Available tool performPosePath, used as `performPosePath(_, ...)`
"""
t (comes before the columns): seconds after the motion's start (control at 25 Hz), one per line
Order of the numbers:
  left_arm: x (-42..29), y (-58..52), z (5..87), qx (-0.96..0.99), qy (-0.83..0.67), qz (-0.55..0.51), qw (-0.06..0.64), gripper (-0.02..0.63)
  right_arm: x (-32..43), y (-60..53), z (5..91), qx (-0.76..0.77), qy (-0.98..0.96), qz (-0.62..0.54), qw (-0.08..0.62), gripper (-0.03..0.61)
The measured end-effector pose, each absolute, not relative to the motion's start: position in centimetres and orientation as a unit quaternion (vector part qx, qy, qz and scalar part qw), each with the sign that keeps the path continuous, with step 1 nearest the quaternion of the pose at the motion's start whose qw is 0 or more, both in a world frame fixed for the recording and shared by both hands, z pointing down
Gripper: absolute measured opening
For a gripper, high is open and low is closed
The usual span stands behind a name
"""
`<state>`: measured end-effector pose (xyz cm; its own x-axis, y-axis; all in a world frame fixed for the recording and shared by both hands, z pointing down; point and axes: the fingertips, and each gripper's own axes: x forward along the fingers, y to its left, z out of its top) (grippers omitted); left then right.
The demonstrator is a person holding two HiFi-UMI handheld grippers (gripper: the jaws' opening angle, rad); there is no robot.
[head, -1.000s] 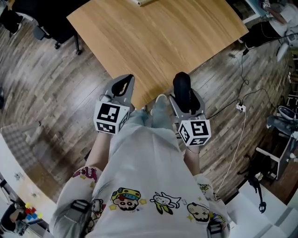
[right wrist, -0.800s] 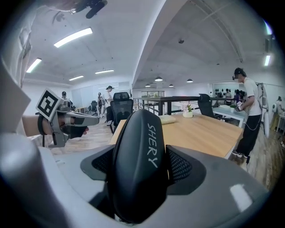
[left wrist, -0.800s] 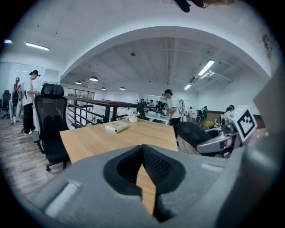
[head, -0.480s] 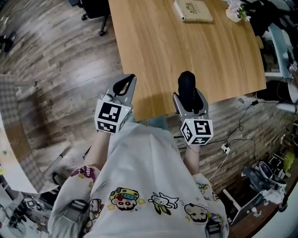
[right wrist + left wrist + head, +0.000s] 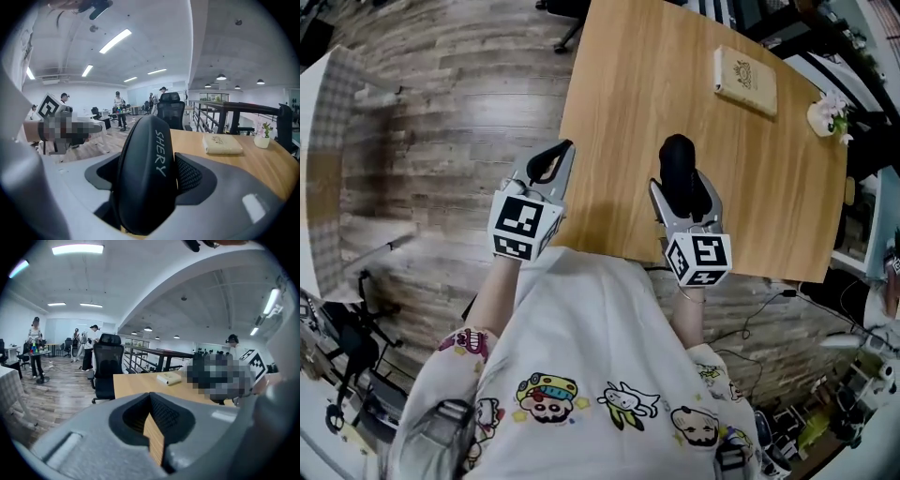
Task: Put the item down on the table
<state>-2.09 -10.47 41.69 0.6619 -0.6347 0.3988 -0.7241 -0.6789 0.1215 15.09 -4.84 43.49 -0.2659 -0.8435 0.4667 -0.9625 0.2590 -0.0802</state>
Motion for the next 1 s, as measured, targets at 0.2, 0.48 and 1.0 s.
performPosePath(0.2,-2.3,-10.5,41.9,0.876,-0.429,0.17,0.141,-0.002,16.2,-6.7,44.1,0.542,-0.803,0.177,0.17,0.351)
performPosePath(0.48,-2.6,-10.3,41.3,0.854,-0.473,0.164,0.143,-0.002,16.6,-7.3,44.3,0.507,-0.826,0.174,0.176,0.35)
performPosePath(1.0,-2.6,-9.7,40.4,0.864,-0.46,0.154,0.135,-0.002,16.5,-6.5,43.6,0.523,-0.816,0.167,0.181,0.35)
